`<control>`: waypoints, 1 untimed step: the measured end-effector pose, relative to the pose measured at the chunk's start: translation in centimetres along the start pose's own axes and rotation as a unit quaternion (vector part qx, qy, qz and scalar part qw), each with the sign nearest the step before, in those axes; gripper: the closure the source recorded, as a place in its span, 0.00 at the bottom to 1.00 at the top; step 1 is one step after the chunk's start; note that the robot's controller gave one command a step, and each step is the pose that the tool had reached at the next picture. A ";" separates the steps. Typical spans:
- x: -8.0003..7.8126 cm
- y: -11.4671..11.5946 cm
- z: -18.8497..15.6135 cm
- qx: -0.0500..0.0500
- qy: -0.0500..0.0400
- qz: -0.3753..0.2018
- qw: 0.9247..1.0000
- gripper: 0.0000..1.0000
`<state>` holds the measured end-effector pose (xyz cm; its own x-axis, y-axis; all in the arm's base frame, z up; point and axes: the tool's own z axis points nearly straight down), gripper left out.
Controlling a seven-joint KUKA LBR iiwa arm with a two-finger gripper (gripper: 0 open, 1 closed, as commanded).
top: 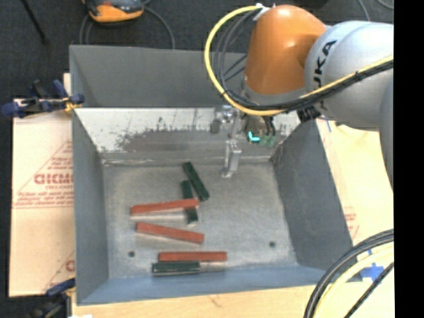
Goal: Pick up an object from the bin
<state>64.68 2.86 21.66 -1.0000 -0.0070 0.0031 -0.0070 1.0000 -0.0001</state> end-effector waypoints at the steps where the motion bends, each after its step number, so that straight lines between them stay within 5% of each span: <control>1: -0.2 0.0 -0.5 0.000 -0.004 0.000 1.000 0.00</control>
Offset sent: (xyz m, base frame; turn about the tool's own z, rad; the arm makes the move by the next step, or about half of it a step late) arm -0.0472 0.0028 -0.1466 -0.1633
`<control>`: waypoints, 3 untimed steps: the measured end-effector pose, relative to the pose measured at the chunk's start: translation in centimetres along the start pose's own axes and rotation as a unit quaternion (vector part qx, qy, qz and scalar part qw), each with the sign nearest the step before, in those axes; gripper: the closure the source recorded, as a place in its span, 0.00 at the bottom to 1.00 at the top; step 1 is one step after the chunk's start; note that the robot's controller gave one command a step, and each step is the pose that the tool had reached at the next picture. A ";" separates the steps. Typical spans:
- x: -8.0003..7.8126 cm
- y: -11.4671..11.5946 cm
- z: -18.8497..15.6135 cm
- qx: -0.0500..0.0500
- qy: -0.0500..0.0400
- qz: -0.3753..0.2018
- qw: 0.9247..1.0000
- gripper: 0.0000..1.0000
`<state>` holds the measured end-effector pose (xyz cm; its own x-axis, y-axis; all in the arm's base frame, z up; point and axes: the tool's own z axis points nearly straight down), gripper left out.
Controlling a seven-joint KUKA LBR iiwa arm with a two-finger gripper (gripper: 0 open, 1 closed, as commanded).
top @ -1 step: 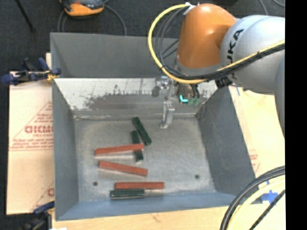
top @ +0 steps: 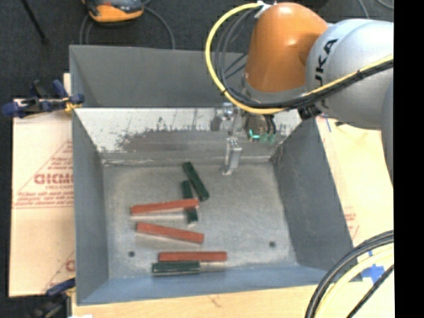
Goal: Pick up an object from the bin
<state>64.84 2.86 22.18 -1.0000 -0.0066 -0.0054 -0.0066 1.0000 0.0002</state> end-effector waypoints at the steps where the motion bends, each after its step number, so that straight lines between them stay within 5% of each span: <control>1: 1.6 0.1 5.0 0.000 -0.002 -0.026 1.000 0.00; 2: 1.9 0.1 6.4 0.000 0.000 -0.036 0.999 0.00; 3: 1.1 -2.2 10.2 0.000 0.000 -0.084 0.996 0.00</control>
Offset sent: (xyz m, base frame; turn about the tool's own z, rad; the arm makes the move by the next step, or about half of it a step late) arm 0.0046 -0.0023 -0.1497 -0.4643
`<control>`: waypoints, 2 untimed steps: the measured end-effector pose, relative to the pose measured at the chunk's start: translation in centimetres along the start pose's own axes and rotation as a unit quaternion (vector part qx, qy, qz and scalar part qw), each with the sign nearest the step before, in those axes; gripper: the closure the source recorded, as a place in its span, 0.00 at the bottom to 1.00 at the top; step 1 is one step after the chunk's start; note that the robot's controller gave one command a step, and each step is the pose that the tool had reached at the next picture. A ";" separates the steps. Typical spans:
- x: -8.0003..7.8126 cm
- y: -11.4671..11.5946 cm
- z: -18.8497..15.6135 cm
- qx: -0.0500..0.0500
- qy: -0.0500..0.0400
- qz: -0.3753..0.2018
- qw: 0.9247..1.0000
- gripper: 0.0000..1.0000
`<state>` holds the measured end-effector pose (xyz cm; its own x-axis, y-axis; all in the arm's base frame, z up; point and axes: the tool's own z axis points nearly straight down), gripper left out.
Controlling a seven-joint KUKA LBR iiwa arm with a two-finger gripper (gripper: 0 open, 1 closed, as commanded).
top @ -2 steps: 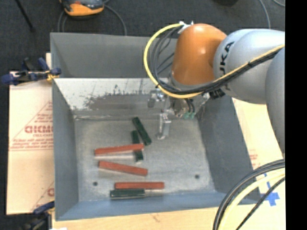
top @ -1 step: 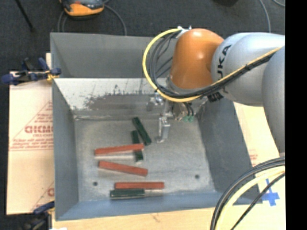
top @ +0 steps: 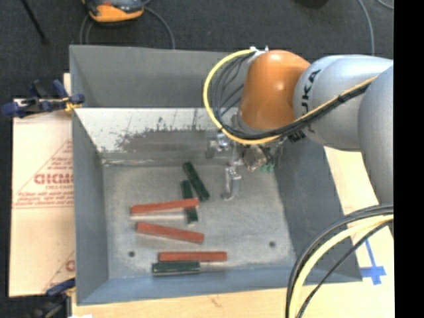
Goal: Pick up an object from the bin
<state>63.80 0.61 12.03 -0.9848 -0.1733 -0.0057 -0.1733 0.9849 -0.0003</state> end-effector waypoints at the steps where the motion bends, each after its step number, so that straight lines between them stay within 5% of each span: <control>1: -0.3 2.7 2.6 0.002 0.001 0.044 0.999 0.00; 2: -2.9 6.0 4.6 0.000 -0.003 -0.014 1.000 1.00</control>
Offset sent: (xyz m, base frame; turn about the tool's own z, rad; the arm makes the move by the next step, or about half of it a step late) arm 0.0146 0.0654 -0.0503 -0.0296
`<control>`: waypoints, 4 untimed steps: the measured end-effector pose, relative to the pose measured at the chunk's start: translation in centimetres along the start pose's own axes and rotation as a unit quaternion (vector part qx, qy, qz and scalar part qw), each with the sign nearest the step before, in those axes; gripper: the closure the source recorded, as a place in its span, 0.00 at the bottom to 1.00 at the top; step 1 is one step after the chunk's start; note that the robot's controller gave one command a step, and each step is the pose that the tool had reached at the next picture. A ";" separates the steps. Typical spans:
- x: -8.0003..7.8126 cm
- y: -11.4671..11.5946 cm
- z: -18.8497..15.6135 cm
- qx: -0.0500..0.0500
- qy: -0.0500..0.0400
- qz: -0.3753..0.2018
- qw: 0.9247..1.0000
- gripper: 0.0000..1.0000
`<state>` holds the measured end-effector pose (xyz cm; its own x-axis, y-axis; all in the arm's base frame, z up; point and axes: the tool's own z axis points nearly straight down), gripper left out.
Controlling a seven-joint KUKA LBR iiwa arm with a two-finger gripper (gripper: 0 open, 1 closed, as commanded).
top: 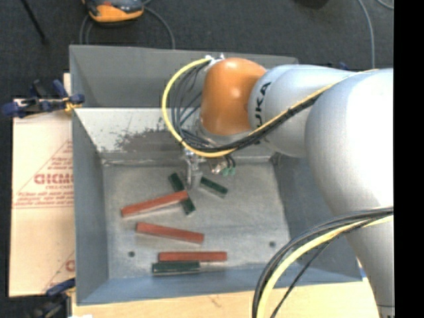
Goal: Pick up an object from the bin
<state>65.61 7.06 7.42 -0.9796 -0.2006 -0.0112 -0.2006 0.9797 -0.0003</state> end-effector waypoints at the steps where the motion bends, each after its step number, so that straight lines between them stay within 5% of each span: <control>1: 0.2 0.0 0.2 -0.001 0.003 0.001 1.000 0.00; 2: 0.2 0.0 0.2 -0.001 0.003 0.001 1.000 0.00; 3: 9.5 3.7 0.2 0.000 0.002 -0.011 1.000 1.00; 4: 9.5 3.7 0.2 0.000 0.002 -0.010 1.000 1.00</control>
Offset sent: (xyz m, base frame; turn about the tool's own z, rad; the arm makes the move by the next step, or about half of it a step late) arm 0.0000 0.0000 0.0000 0.0000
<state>55.55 8.75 7.12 -0.9753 -0.2209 -0.0072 -0.2209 0.9753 0.0004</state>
